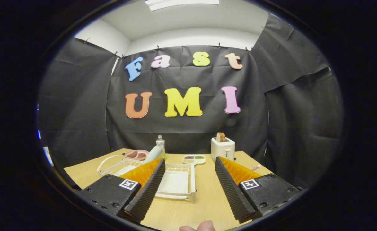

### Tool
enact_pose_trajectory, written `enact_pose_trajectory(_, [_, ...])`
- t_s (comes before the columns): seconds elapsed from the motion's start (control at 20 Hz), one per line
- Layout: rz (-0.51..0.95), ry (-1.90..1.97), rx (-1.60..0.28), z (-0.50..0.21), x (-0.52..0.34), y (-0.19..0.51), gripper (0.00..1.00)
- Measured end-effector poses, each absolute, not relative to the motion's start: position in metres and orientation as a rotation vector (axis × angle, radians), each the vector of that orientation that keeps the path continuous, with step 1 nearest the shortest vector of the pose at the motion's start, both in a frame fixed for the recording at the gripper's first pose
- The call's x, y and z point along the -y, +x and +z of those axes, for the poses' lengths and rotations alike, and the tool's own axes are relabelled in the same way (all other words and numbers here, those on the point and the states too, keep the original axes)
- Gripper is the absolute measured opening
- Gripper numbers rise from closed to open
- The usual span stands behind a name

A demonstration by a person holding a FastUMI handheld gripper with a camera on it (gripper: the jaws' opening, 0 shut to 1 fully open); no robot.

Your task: Take the plate from the dish rack, then take the spoon from the basket and place it into the plate.

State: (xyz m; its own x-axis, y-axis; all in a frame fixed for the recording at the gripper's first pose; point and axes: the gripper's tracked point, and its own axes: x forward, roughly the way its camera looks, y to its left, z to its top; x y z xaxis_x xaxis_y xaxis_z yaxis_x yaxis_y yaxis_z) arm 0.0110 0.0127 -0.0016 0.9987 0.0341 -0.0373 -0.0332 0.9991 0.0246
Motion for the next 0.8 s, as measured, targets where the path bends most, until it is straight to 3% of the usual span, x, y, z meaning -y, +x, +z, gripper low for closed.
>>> enact_pose_trajectory(0.8, [0.116, -0.019, -0.164, 0.017, -0.037, 0.043, 1.00])
